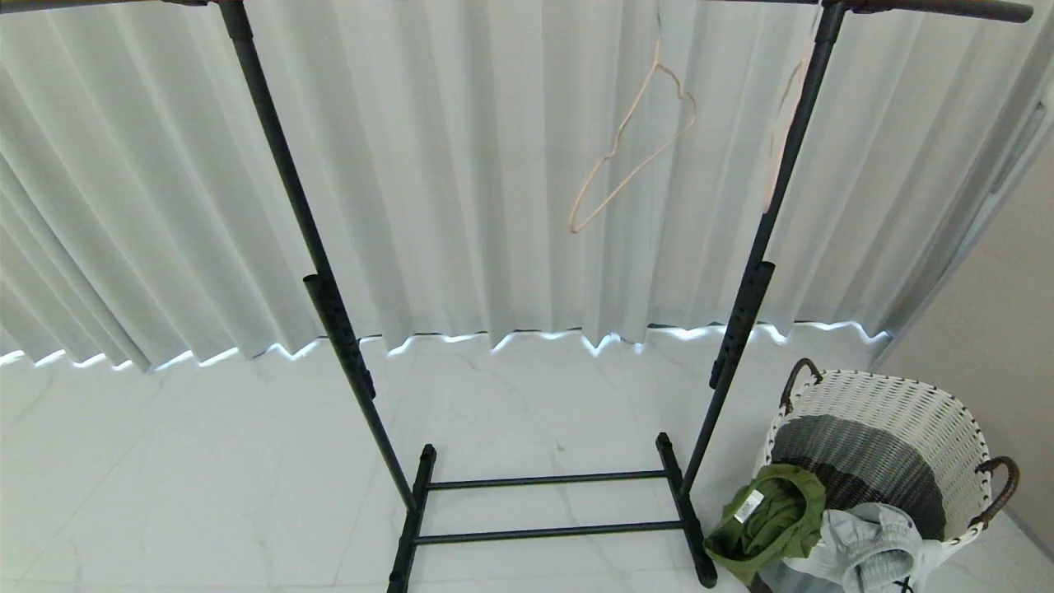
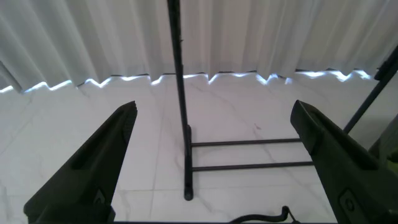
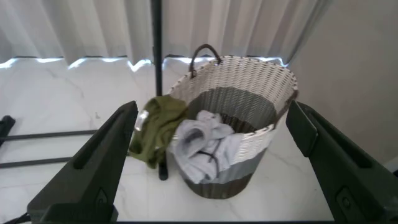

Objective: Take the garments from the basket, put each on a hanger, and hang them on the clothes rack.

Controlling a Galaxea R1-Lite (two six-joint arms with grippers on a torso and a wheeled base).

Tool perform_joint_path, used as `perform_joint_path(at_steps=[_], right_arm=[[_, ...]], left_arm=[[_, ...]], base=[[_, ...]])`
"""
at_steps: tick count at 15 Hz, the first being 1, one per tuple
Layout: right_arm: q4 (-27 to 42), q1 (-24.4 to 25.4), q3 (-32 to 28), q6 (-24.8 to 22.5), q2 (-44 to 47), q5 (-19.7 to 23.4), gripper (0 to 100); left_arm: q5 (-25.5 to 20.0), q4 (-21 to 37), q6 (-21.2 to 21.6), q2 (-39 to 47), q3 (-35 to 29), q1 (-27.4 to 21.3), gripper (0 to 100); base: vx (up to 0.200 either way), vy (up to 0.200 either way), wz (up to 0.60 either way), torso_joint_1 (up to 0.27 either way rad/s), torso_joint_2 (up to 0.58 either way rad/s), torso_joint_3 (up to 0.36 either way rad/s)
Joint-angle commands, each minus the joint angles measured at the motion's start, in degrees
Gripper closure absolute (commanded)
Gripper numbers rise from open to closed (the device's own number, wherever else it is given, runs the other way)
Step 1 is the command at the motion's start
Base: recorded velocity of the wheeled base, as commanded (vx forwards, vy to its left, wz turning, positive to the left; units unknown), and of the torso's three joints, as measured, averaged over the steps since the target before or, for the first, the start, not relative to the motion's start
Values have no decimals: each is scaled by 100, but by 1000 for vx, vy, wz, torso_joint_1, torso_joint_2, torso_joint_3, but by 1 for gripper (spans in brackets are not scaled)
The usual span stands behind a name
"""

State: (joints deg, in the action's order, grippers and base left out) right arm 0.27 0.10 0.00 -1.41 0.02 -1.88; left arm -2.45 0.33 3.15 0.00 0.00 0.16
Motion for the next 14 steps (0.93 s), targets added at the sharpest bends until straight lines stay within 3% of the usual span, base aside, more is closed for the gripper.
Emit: perform_joint_path(at_steps=[1, 5, 11, 14], right_arm=[[0, -1, 0, 1, 6, -6, 0], [0, -1, 0, -8, 6, 3, 0], [0, -1, 0, -43, 6, -6, 0], [0, -1, 0, -17, 6, -6, 0]], left_arm=[[-1, 2, 11, 0, 0, 2, 0], [-1, 2, -7, 0, 0, 2, 0], [-1, 2, 37, 0, 0, 2, 0], [-1, 2, 19, 0, 0, 2, 0]], base=[[0, -200, 0, -2, -2, -2], [0, -200, 0, 1, 5, 2], [0, 0, 0, -6, 18, 11], [0, 0, 0, -113, 336, 214]])
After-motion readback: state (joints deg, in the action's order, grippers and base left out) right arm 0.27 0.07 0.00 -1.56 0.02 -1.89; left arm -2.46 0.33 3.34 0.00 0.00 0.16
